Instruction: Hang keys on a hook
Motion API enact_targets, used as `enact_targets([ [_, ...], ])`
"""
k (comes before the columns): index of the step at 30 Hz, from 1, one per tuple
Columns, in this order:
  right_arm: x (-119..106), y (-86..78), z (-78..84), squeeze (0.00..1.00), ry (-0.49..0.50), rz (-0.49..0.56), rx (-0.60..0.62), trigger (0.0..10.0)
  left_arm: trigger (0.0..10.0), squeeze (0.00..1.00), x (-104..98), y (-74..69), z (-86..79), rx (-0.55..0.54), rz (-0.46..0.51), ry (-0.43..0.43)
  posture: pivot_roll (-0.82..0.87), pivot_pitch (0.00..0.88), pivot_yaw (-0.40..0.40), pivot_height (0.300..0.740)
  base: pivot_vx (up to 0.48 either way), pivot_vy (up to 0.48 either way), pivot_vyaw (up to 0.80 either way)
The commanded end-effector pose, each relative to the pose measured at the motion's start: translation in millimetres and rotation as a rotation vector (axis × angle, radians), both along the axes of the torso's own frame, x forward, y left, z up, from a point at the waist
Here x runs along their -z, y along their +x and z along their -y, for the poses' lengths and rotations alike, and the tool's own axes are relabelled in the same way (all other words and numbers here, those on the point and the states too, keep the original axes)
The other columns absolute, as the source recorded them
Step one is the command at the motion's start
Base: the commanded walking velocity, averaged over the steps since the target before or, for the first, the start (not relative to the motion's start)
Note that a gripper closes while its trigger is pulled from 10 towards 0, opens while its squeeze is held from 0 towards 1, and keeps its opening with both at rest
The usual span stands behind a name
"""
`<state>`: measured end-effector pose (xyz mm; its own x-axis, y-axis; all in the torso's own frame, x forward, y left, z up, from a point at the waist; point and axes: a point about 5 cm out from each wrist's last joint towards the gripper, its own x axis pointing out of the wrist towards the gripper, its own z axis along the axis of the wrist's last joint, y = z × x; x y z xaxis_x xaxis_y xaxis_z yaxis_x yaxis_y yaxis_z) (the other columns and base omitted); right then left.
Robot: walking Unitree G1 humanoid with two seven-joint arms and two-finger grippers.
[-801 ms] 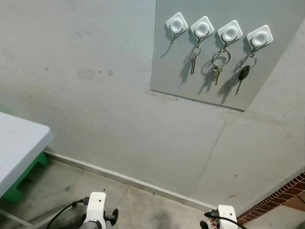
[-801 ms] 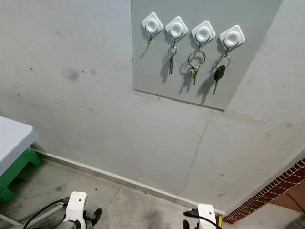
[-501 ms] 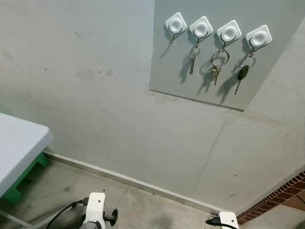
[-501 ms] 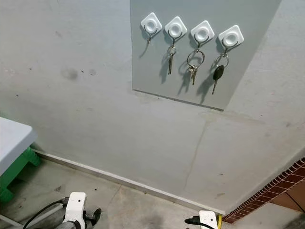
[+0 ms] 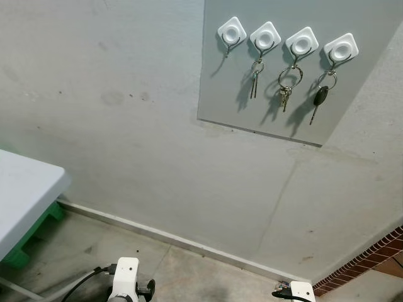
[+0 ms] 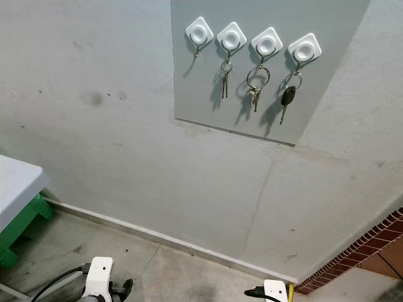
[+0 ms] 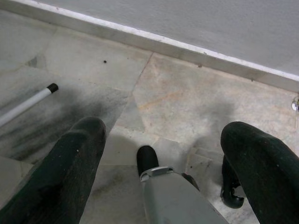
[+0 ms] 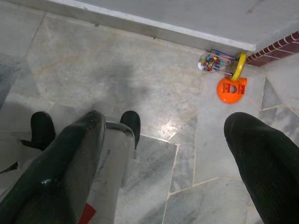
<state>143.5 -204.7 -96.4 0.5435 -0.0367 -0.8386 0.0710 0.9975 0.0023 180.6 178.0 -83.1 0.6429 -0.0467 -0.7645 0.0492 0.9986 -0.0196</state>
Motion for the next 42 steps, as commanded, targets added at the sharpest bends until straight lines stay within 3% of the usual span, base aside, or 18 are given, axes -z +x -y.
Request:
enact_targets([
  [1, 0.4, -1.5, 1.4, 0.0, -0.005, -0.007, 0.013, 10.0, 10.0, 0.0, 1.0, -2.6, -4.1, 0.002, -0.011, 0.016, -0.01, 0.019, -0.01, 0.74, 0.0, 0.0, 0.0],
  [23, 1.0, -3.0, 2.3, 0.0, -0.005, -0.011, 0.031, 10.0, 10.0, 0.0, 1.2, -3.1, -5.4, 0.03, -0.018, 0.043, -0.01, 0.014, -0.009, 0.74, 0.0, 0.0, 0.0],
  [37, 0.7, 0.2, -3.7, 0.0, -0.019, -0.012, -0.041, 10.0, 10.0, 0.0, 1.1, -1.9, -1.7, 0.062, -0.017, 0.053, 0.0, 0.004, -0.013, 0.74, 0.0, 0.0, 0.0],
  [42, 0.6, 0.6, -4.0, 0.0, -0.012, -0.011, -0.047, 10.0, 10.0, 0.0, 0.8, -1.3, -1.5, 0.063, -0.015, 0.055, 0.0, 0.001, -0.015, 0.74, 0.0, 0.0, 0.68],
])
